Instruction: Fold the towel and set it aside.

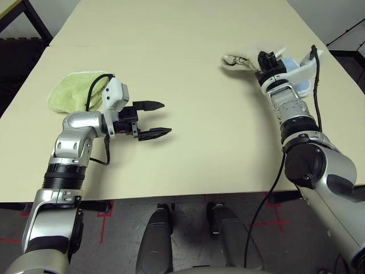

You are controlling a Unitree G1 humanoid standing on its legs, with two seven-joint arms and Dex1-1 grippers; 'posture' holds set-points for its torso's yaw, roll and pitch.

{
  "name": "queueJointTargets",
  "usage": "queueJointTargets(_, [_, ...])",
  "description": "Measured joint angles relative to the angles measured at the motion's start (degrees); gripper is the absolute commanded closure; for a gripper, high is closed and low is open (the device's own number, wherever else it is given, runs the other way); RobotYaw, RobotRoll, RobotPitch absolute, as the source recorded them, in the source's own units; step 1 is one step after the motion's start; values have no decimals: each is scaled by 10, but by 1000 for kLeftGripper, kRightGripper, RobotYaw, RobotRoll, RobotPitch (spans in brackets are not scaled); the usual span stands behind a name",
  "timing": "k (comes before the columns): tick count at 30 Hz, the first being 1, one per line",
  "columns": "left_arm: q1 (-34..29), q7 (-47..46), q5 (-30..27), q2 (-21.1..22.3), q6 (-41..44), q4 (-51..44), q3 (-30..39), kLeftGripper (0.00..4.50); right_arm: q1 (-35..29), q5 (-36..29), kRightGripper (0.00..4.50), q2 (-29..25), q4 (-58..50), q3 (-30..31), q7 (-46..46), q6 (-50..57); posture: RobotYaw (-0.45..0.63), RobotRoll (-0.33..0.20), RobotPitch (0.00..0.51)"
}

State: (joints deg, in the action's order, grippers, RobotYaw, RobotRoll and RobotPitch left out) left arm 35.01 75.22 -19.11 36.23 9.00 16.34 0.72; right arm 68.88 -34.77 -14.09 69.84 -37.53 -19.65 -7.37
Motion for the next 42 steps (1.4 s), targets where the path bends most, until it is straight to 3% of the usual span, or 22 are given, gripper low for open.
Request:
queueJointTargets(12, [-8, -3, 0, -1, 0, -2, -7, 0, 58, 14, 4480, 3, 22, 15, -83, 19, 43, 0, 156])
queueJointTargets(33, [-41, -15, -4, -1, 16, -40, -7, 0, 36, 99, 4480, -43, 36, 47, 4, -74, 30, 0, 170])
queueJointTargets(42, [-46, -70, -38, -22, 45, -64, 20, 0, 26, 103, 4480, -51, 36, 47, 0, -71, 37, 0, 242])
